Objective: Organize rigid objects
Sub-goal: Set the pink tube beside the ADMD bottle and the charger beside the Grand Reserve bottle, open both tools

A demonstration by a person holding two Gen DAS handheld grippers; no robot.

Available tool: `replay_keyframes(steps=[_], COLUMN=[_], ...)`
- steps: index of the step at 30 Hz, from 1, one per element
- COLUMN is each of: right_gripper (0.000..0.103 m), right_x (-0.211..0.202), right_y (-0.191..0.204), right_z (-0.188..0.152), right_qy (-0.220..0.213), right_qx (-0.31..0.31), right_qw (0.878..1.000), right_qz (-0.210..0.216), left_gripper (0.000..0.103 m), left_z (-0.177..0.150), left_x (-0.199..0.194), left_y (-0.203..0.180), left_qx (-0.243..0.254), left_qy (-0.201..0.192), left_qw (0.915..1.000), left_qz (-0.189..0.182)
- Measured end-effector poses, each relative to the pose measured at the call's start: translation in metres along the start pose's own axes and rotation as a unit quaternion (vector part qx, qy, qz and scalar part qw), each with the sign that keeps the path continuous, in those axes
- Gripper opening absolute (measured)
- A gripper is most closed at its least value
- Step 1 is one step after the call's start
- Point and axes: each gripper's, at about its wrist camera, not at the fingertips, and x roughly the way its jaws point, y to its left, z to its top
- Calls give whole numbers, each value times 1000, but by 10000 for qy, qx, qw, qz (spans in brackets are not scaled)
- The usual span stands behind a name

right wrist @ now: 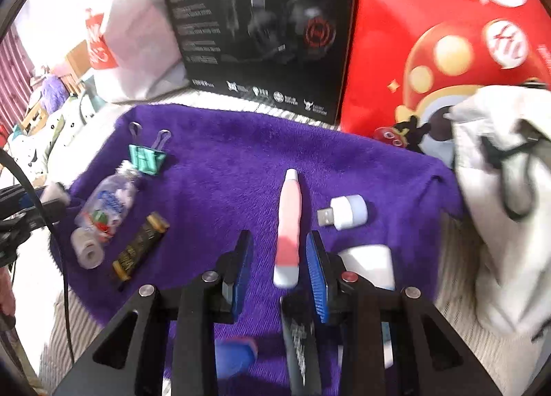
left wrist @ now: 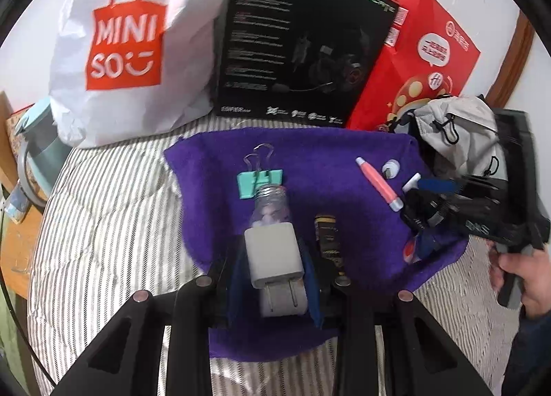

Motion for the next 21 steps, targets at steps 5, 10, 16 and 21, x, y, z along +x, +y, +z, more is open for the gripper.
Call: replay_keyframes(steps=[5, 10, 16, 21], right_gripper=[44, 48, 48, 49], right_x=[-48, -80, -100, -104], right_y=[-3, -8, -22, -30], right_z=[-27, -54, -91, -115], right_qy=[-231, -242, -146, -83], right_qx=[28, 41, 201, 490], right_qw=[9997, 9997, 9996, 9988], right_qz=[-42, -57, -123, -23], left_gripper=[30, 30, 30, 30], left_z=[6, 9, 6, 0], left_x=[9, 27, 55, 71], left_y=[-27, -59, -84, -95], left_qx=[167, 481, 737, 920], left_qy=[19, 115, 346, 513], left_qw=[9998, 9987, 9966, 9944], left_qz=[-144, -146, -150, -94])
